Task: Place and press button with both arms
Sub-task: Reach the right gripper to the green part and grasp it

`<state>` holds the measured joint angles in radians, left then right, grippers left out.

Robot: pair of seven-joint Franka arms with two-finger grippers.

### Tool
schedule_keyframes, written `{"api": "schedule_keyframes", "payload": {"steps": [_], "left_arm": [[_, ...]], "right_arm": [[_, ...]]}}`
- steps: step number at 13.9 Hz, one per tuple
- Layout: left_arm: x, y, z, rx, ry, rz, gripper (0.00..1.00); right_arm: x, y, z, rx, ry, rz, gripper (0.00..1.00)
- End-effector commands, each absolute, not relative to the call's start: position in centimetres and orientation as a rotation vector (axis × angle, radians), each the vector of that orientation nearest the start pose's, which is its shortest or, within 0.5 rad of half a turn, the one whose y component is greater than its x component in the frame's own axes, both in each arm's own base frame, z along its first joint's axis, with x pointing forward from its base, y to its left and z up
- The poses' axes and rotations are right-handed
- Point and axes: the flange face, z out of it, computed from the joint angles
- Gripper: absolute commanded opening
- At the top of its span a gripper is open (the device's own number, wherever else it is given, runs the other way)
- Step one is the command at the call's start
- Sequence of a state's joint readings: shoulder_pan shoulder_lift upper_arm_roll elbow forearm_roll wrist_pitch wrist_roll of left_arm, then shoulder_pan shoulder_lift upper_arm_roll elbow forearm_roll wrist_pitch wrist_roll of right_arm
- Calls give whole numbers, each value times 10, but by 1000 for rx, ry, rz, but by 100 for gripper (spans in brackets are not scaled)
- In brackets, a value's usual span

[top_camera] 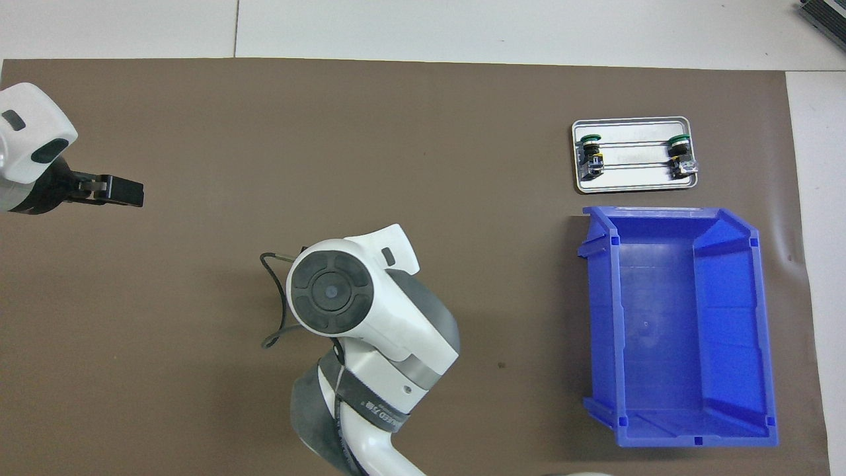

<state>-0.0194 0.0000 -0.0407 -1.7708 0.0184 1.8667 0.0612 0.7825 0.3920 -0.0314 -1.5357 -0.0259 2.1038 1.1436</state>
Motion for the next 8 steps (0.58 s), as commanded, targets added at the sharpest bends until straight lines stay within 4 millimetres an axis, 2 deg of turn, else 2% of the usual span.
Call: {"api": "schedule_keyframes", "payload": {"steps": [1,2,3,5,6,8], "left_arm": [[566,-36,556,-3120,208,-146,100],[566,-37,556,-3121,212,-144,100],[566,-38,555,-3120,213,-142,100],[566,-44,557,-3119,229,-135,100],[565,-46,557,-3119,236,-127,100],[564,-57,558,-3119,258,-116,100]], "right_arm": [[518,399,495,-2979,584,-211,0],[526,374,511,-2996,568,-207,0],[535,341,527,-3005,562,-212,0],[551,263,559,-3026,540,-219,0],[554,228,567,-3052,515,-198,0],[561,163,566,-3097,464,-142,0]]}}
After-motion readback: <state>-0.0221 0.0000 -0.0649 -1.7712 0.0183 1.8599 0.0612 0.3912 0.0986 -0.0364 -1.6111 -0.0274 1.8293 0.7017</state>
